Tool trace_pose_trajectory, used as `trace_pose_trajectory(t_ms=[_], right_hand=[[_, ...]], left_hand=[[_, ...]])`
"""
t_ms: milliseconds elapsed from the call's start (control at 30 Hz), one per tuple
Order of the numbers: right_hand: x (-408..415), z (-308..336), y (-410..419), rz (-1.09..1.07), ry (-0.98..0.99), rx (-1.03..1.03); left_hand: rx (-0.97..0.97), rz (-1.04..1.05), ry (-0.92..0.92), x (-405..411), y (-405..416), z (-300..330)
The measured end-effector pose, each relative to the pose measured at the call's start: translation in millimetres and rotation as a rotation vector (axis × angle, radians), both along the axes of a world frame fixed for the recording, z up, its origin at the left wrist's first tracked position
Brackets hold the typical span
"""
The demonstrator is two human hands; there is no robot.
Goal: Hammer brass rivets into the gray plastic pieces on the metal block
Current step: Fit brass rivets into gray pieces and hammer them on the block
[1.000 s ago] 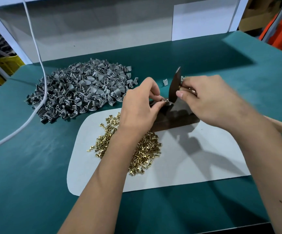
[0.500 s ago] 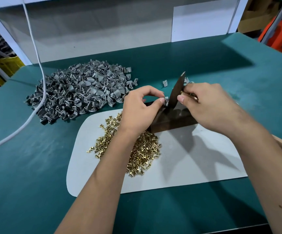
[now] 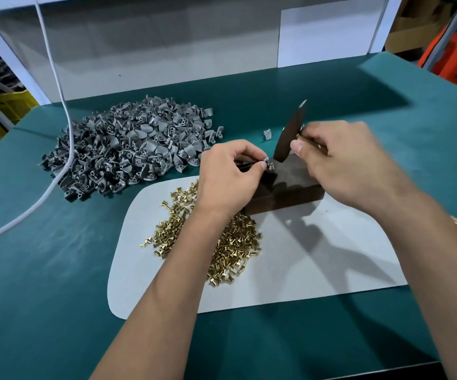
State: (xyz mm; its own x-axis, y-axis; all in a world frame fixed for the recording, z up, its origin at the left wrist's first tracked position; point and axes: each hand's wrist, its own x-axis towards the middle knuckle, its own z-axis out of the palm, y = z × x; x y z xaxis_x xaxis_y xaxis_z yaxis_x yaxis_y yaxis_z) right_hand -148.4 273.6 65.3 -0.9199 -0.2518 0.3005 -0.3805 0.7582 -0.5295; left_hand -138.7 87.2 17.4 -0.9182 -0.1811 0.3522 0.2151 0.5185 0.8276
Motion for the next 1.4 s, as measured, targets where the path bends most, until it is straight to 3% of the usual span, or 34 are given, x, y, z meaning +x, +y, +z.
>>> trace_pose_trajectory(t_ms=[233, 633, 767, 867, 1300, 1400], right_hand=[[-0.1, 2.4, -9.0, -0.020, -0.026, 0.130], [4.7, 6.6, -12.1, -0.082, 0.055, 0.099], [5.9, 8.4, -15.7, -0.049, -0.007, 0.202], [7.1, 10.1, -13.6, -0.095, 0.071, 0.125], [6.8, 8.3, -18.5, -0.094, -0.040, 0.225], [5.4, 7.8, -14.9, -0.119, -0.020, 0.146]], left_hand=[[0.001, 0.011, -0.007, 1.3, 0.1, 2.6], [0.011, 0.012, -0.009, 0.1, -2.2, 1.9], [0.012, 0.005, -0.012, 1.3, -1.8, 2.8], [0.014, 0.005, -0.017, 0.9, -2.4, 2.7], [0.016, -0.015, -0.007, 0.7, -1.9, 1.4], [-0.004, -0.037, -0.009, 1.0, -4.5, 0.9]])
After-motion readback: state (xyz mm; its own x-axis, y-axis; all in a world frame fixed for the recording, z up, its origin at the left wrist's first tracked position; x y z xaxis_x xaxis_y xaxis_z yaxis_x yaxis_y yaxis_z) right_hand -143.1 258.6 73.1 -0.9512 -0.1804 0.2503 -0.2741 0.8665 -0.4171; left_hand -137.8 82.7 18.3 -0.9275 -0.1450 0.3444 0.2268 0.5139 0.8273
